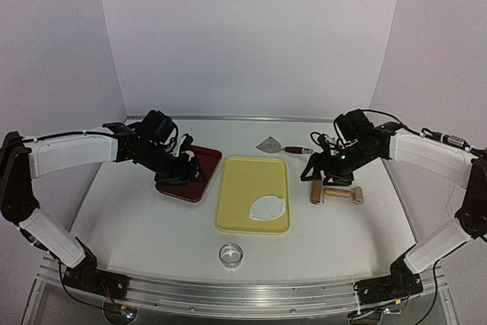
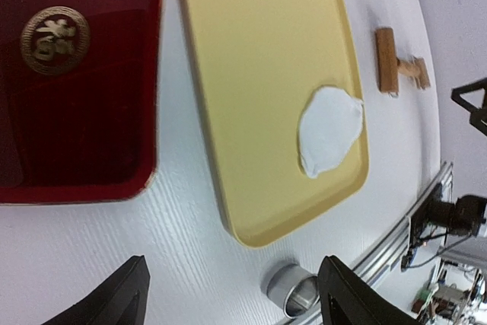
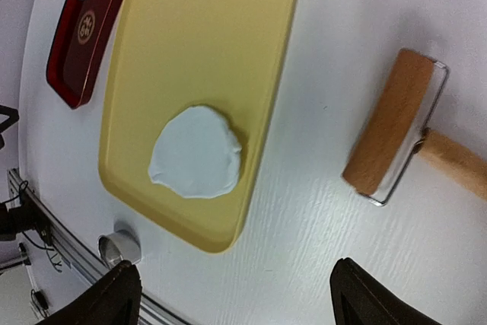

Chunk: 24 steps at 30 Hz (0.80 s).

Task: Roll out the dumpling wrappers from the dough

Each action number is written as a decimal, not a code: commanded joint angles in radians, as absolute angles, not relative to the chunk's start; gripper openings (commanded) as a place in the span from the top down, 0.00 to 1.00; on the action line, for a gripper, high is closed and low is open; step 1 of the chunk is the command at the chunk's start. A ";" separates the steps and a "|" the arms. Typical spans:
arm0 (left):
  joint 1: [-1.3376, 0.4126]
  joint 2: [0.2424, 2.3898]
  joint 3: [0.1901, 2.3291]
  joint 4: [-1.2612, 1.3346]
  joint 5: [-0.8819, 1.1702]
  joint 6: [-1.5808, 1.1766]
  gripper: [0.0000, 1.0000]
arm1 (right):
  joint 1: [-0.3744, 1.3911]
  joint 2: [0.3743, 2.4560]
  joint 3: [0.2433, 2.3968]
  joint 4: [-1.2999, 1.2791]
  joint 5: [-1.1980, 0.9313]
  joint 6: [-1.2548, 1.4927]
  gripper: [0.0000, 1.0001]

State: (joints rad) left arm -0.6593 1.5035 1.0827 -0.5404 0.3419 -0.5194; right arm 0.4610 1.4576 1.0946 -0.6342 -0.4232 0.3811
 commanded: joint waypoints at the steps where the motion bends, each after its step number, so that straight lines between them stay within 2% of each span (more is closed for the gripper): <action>1: -0.785 1.424 0.996 -0.535 0.462 -0.500 0.25 | 0.560 1.478 1.098 -0.601 -0.386 0.533 0.16; 8: -0.966 1.421 0.960 -0.537 0.440 -0.605 0.27 | 0.609 1.478 1.165 -0.604 -0.290 0.655 0.17; 15: -1.078 1.527 0.967 -0.573 0.256 -0.809 0.36 | 0.607 1.428 1.163 -0.606 -0.267 0.590 0.15; 21: -1.136 1.689 1.119 -0.596 0.189 -0.835 0.41 | 0.608 1.409 1.130 -0.618 -0.280 0.467 0.15; 24: -1.163 1.785 1.196 -0.648 0.175 -0.808 0.48 | 0.608 1.367 1.099 -0.609 -0.289 0.469 0.15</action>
State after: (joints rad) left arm -1.1366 1.7068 1.0742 -0.5988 0.2348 -0.8000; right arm 0.6067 1.4333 1.1280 -0.6173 -0.2890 0.5170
